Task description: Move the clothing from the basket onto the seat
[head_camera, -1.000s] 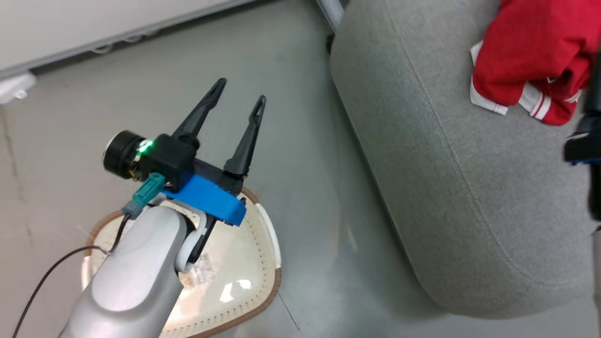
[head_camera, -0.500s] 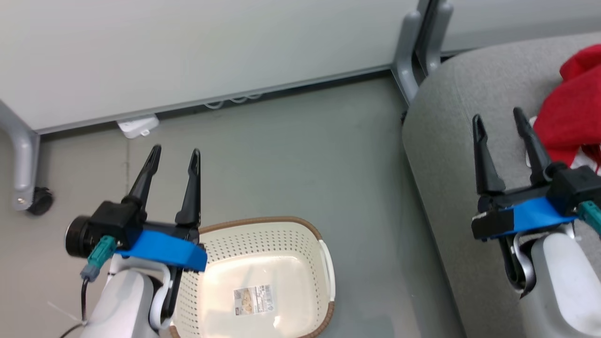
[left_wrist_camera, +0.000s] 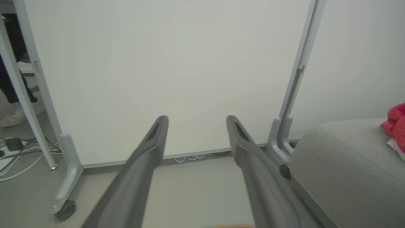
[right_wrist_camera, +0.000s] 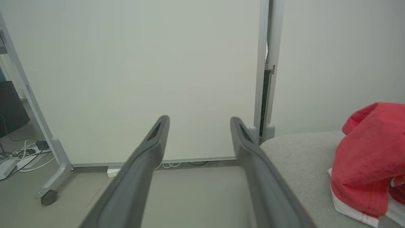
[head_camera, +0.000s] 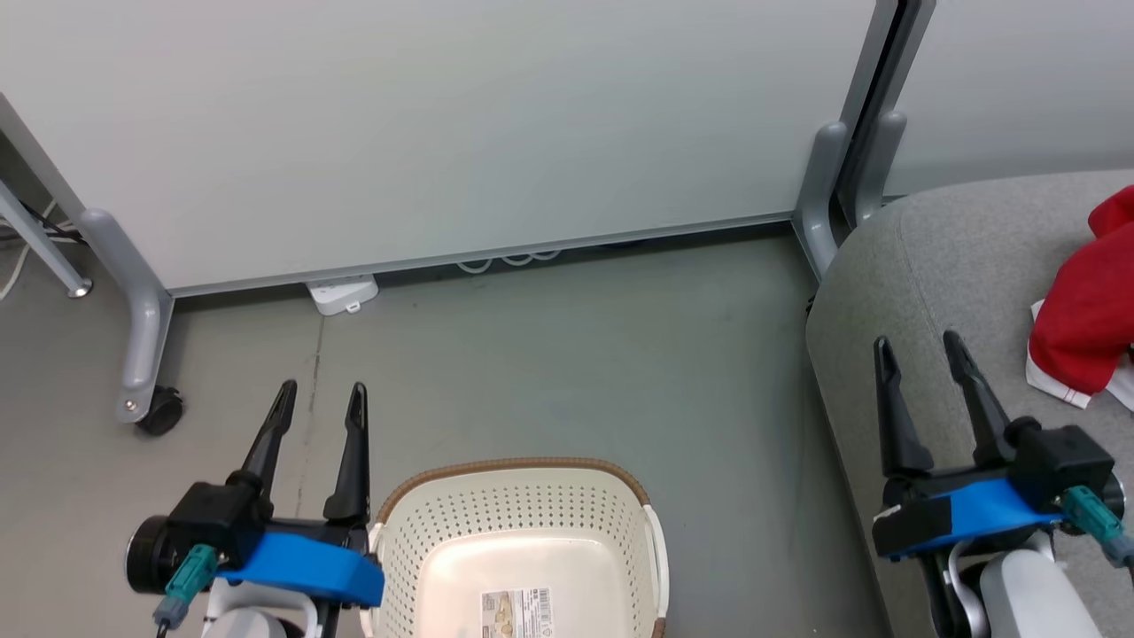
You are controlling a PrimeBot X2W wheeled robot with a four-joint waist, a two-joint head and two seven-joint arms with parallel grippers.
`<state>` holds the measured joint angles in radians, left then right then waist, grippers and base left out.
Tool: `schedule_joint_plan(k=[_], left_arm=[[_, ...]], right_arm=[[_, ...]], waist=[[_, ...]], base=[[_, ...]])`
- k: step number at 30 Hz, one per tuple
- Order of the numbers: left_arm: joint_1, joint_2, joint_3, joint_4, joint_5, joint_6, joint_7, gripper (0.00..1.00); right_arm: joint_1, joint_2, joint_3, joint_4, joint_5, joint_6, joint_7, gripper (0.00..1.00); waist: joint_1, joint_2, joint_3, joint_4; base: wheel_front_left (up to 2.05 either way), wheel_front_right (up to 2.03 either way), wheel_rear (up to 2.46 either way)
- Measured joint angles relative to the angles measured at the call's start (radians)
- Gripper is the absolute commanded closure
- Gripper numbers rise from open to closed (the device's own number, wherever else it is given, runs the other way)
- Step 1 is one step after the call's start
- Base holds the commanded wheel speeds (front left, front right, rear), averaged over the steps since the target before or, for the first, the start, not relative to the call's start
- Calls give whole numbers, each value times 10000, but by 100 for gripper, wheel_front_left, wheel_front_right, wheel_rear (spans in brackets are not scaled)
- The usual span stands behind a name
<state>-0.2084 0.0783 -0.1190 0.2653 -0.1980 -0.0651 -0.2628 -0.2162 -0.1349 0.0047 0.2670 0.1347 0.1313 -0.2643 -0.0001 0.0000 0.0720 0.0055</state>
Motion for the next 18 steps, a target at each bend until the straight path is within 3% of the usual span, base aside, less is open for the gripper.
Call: schedule_joint_plan(k=[18], left_arm=[[992, -276, 683, -8, 234, -391, 0, 0]], right_arm=[[1289, 573, 58, 224, 171, 0, 0, 0]], waist=[[1, 0, -657, 50]], base=[[0, 0, 0]])
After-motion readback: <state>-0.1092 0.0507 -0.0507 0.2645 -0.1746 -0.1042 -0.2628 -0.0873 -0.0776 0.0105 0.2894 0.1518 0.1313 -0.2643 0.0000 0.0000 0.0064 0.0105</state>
